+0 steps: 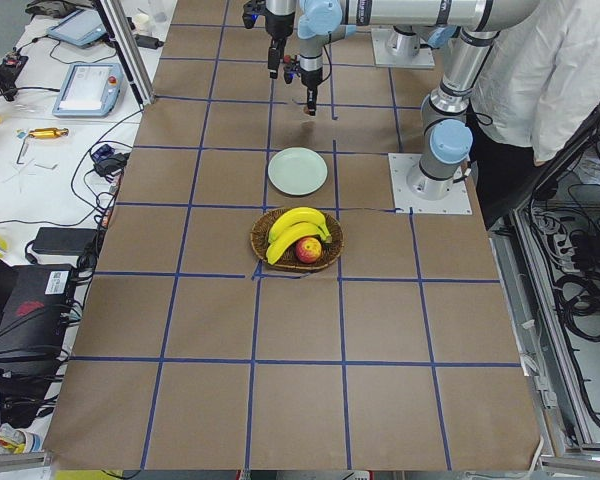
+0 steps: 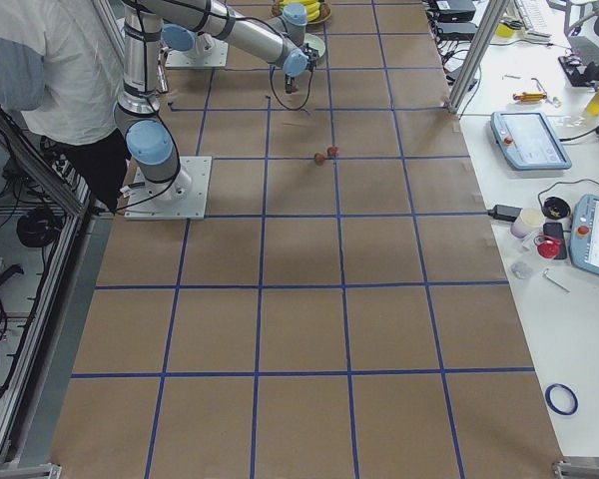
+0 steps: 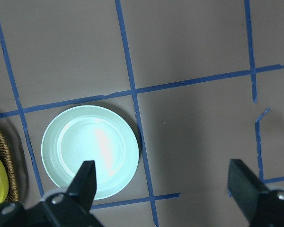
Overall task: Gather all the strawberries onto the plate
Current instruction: 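Carry the strawberry toward the table center and release it with the right gripper, then move the right gripper to the next strawberry and grasp it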
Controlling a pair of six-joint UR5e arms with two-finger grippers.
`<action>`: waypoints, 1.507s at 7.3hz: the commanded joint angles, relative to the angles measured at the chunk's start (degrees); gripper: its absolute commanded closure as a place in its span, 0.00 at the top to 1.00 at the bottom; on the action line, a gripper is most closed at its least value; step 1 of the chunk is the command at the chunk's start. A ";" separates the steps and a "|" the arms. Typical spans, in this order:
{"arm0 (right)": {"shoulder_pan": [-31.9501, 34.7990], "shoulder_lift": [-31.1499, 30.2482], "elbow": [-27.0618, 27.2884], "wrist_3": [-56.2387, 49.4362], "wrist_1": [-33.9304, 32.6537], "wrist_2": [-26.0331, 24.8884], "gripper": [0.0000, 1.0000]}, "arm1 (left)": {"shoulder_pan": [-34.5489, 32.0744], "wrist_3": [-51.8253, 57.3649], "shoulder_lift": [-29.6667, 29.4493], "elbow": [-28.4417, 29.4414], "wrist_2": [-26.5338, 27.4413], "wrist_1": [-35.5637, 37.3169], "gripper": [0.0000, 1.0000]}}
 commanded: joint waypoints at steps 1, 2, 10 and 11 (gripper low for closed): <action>-0.03 -0.36 0.03 -3.02 0.28 -2.50 1.00 | 0.09 0.07 -0.05 0.05 -0.05 0.00 1.00; -1.60 -0.98 1.25 -9.14 0.46 -4.95 1.00 | 0.09 0.08 -0.22 0.05 0.04 0.00 1.00; -27.28 -2.23 4.69 -41.19 -0.24 -10.86 0.98 | 0.70 0.25 -0.31 0.14 -0.05 0.09 1.00; -27.28 -2.04 4.77 -42.32 -0.24 -13.13 0.97 | 0.70 0.25 -0.31 0.05 -0.05 0.09 1.00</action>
